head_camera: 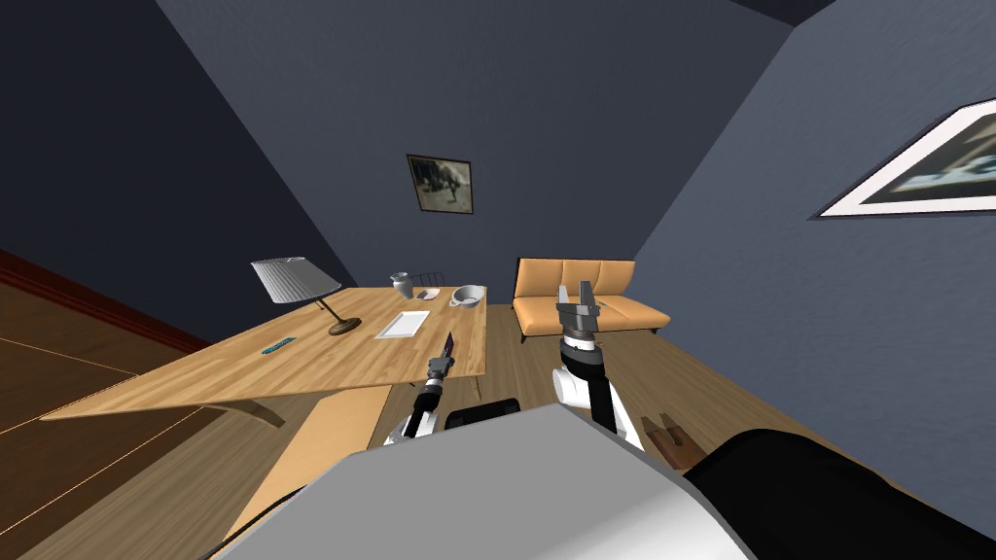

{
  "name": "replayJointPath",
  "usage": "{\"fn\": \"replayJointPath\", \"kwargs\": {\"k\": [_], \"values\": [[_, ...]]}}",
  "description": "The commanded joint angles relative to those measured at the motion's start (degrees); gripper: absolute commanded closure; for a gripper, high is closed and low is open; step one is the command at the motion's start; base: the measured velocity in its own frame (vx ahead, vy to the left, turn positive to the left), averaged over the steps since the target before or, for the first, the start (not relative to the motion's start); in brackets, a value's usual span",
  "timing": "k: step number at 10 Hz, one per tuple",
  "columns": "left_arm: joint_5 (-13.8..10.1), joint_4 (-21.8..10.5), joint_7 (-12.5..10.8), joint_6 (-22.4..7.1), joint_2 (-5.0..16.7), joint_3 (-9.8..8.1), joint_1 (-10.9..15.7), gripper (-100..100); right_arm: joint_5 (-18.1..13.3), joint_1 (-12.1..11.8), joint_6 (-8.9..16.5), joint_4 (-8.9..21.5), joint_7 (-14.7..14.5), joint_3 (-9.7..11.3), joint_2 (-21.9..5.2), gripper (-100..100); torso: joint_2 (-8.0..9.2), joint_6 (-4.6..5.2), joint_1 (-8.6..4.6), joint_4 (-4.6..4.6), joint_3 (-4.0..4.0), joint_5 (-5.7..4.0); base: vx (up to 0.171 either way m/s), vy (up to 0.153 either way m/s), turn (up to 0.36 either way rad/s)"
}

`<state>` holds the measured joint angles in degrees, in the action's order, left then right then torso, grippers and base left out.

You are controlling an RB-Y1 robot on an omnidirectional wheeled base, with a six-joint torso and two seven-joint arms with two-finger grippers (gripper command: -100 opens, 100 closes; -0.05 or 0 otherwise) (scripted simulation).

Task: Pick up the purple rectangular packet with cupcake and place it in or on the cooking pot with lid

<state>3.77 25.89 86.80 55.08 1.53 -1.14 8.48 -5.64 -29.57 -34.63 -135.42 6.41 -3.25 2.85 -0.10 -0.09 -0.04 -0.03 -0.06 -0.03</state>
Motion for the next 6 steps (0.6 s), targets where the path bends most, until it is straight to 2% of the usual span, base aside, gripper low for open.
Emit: {"fn": "replayJointPath", "kwargs": {"k": [1, 2, 3, 4, 6], "values": [[0.00, 0.00, 0.00, 0.00, 0.00, 0.00, 0.00, 0, 0.00, 0.00, 0.00, 0.00, 0.00, 0.00, 0.00, 0, 0.00, 0.00, 0.00, 0.00, 0.00, 0.00, 0.000, 0.000, 0.000], [0.00, 0.00, 0.00, 0.00, 0.00, 0.00, 0.00, 100, 0.00, 0.00, 0.00, 0.00, 0.00, 0.00, 0.00, 0, 0.00, 0.00, 0.00, 0.00, 0.00, 0.00, 0.000, 0.000, 0.000], [0.00, -0.01, 0.00, -0.01, 0.00, 0.00, -0.01, 0, 0.00, 0.00, 0.00, 0.00, 0.00, 0.00, 0.00, 0, 0.00, 0.00, 0.00, 0.01, 0.00, 0.00, 0.000, 0.000, 0.000], [-0.12, -0.11, -0.70, 0.05, 1.61, 0.21, -0.03, 100, 0.00, 0.00, 0.00, 0.00, 0.00, 0.00, 0.00, 0, 0.00, 0.00, 0.00, 0.00, 0.00, 0.00, -0.026, -0.041, -0.026], [-0.38, -0.34, -2.32, 0.13, 3.90, 0.67, -0.07, 100, 0.00, 0.01, 0.00, 0.00, 0.00, 0.01, 0.01, 0, 0.13, -0.07, -0.13, -0.04, 0.04, -0.05, -0.067, -0.090, -0.016]]}}
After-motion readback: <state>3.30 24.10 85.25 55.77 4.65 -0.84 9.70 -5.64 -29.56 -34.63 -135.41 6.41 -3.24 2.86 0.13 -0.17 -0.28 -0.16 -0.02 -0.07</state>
